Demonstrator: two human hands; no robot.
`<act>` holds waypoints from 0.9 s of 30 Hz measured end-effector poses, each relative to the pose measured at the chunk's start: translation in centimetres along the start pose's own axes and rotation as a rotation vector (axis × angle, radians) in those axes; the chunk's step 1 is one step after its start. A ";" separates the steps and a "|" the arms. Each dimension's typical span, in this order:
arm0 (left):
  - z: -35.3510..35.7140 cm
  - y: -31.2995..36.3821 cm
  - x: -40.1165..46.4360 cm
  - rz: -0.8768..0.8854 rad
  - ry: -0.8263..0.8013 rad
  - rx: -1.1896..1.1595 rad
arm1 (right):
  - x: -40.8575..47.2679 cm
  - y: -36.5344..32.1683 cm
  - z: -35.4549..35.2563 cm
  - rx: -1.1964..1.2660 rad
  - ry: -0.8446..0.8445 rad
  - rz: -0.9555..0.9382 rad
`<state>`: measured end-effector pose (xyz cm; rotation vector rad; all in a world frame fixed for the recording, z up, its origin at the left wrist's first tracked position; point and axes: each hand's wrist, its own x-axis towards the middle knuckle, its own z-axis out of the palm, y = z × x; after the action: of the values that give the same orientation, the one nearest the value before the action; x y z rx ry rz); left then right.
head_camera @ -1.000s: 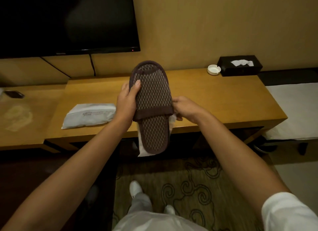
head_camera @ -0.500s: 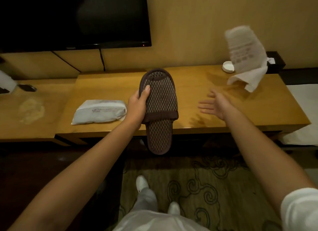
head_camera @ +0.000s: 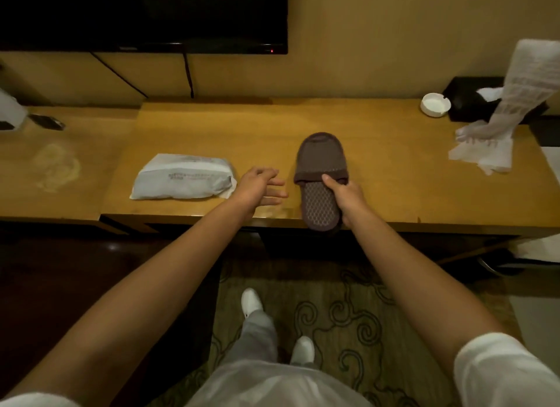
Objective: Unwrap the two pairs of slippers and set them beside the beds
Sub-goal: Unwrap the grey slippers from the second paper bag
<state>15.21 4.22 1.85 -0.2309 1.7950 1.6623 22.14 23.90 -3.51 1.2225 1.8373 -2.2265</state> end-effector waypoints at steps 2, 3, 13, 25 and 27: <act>-2.0 -0.6 0.2 0.015 -0.028 0.153 | 1.8 0.1 -0.8 -0.073 0.096 0.027; -3.0 -0.9 0.4 0.020 -0.032 0.241 | 2.6 0.3 -1.1 -0.124 0.119 0.037; -14.2 -1.7 7.0 0.312 0.286 1.504 | 3.2 1.4 2.1 -0.994 0.425 -0.364; -15.7 -1.6 11.3 0.307 0.174 2.022 | 0.5 0.9 7.1 -0.884 -0.015 -0.344; -15.5 0.2 10.7 0.360 0.194 1.852 | 0.4 0.0 6.3 -0.863 0.009 -0.329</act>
<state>1.58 -6.97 -4.72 0.7869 2.7861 -0.3817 18.38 18.79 -3.71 0.7856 2.6865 -1.1897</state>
